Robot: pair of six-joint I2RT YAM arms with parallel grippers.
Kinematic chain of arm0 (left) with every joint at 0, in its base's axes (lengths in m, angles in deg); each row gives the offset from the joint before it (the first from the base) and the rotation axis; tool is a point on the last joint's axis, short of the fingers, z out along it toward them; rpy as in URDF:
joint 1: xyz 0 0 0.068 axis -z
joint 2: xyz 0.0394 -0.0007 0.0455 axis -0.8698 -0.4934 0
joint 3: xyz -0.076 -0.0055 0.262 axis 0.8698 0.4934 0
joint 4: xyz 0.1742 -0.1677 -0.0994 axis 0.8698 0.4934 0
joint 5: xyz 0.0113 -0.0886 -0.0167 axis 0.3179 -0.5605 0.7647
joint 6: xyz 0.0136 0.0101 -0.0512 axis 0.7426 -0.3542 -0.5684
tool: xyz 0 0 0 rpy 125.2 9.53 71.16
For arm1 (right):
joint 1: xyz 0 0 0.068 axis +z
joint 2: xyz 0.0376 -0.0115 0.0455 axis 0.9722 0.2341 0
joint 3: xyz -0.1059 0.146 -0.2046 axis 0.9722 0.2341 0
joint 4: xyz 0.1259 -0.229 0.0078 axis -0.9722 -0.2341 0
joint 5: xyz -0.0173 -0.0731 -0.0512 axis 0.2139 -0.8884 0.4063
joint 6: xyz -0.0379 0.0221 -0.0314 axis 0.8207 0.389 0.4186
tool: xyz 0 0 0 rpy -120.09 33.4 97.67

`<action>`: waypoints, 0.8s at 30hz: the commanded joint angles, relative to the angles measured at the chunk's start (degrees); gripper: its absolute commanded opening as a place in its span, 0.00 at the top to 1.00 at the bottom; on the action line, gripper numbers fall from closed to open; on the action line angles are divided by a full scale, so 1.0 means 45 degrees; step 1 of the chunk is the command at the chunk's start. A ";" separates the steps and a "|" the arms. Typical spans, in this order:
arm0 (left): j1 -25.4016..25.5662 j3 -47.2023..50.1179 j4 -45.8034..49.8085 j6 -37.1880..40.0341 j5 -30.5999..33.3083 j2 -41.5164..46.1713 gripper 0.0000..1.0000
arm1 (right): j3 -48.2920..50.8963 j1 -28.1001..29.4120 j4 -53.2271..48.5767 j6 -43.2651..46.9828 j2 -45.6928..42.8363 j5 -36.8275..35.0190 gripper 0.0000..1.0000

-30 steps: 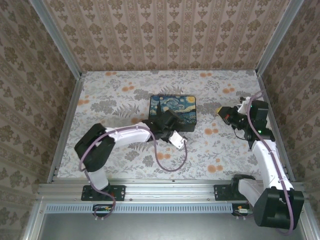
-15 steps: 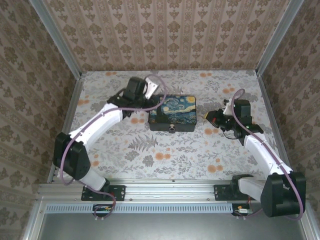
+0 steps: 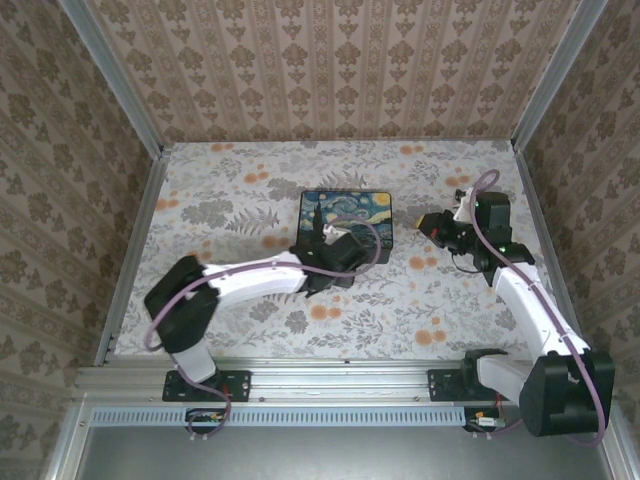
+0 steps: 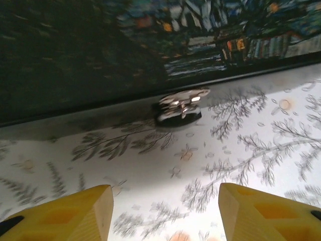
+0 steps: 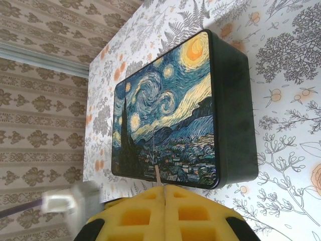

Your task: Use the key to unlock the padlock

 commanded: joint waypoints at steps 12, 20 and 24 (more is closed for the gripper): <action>-0.0045 -0.2088 0.0306 -0.2280 0.1542 -0.2624 0.45 | 0.0117 -0.1329 -0.0567 0.0286 -0.1423 0.1134 1.00; -0.0094 -0.1979 0.0105 -0.2343 0.1623 -0.2895 0.44 | 0.0129 -0.1458 -0.0273 0.0134 -0.1307 0.1355 1.00; -0.0296 -0.1748 -0.0623 -0.2069 0.1556 -0.3173 0.46 | 0.0189 -0.1448 -0.0197 0.0053 -0.1291 0.1444 1.00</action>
